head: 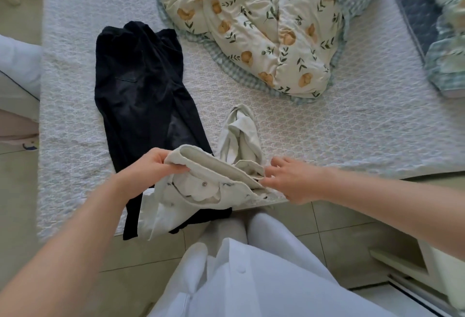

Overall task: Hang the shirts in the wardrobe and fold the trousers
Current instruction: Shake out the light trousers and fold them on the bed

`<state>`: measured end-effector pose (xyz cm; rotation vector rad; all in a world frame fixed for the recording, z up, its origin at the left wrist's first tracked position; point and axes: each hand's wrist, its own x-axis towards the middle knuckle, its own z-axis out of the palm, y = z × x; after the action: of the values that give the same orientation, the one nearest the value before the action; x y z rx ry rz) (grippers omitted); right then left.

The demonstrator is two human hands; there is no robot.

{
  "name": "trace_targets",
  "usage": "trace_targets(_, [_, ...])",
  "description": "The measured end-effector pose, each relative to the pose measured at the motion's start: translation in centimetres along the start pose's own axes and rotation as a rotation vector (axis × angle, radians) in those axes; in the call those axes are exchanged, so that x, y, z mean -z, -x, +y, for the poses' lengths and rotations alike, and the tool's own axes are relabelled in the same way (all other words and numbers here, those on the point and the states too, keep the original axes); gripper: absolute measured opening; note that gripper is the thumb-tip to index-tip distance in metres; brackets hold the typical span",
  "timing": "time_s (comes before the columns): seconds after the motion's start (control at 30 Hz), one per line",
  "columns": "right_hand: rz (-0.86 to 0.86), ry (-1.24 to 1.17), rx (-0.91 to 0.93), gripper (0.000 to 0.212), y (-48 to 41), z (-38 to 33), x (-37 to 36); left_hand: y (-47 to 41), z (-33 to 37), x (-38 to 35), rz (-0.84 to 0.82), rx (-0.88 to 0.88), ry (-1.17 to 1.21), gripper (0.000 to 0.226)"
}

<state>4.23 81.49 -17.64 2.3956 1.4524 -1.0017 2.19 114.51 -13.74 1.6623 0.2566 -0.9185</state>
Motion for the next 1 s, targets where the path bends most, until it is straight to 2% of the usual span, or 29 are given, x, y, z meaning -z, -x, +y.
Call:
trace_targets(0.03, [-0.010,0.035,0.027,0.050,-0.1,0.0,-0.1,0.0,-0.1,-0.2,-0.034,0.003,-0.045,0.025])
trace_targets(0.13, [0.081,0.115,0.118,0.042,-1.3,0.4,0.4,-0.1,-0.2,-0.9,-0.137,0.010,-0.137,0.028])
trace_targets(0.2, [0.168,0.144,0.178,0.050,-3.0,0.9,1.1,0.0,0.2,-1.2,-0.207,0.043,-0.167,0.010])
trace_targets(0.23, [0.169,0.182,0.206,0.058,-4.0,1.1,1.2,0.0,0.4,-1.3,-0.237,0.063,-0.174,0.011])
trace_targets(0.33, [0.029,0.379,0.282,0.079,-7.0,1.1,1.6,0.0,0.7,-1.5,-0.319,0.107,-0.194,0.020])
trace_targets(0.43, [-0.094,0.624,0.358,0.076,-9.7,1.4,1.9,0.0,0.2,-1.0,-0.334,0.157,-0.230,0.013])
trace_targets(0.53, [-0.204,0.680,0.354,0.069,-11.1,2.4,2.8,0.2,-0.3,-0.6,-0.321,0.194,-0.231,0.010])
trace_targets(0.6, [-0.224,0.665,0.329,0.060,-11.3,3.1,3.2,0.5,-0.7,-0.3,-0.304,0.210,-0.192,0.011])
trace_targets(0.7, [-0.167,0.606,0.320,0.054,-10.5,4.2,2.5,0.8,-1.6,0.3,-0.275,0.231,-0.108,0.014])
trace_targets(0.8, [-0.084,0.416,0.301,0.041,-9.3,5.2,1.3,1.0,-2.8,1.0,-0.239,0.258,-0.018,0.011])
trace_targets(0.93, [0.082,0.129,0.142,0.031,-6.5,6.9,-0.1,1.4,-3.7,2.0,-0.153,0.241,0.147,0.061])
trace_targets(1.0, [0.256,0.070,0.035,0.027,-4.6,8.1,-0.8,1.4,-3.9,2.6,-0.043,0.201,0.247,0.061])
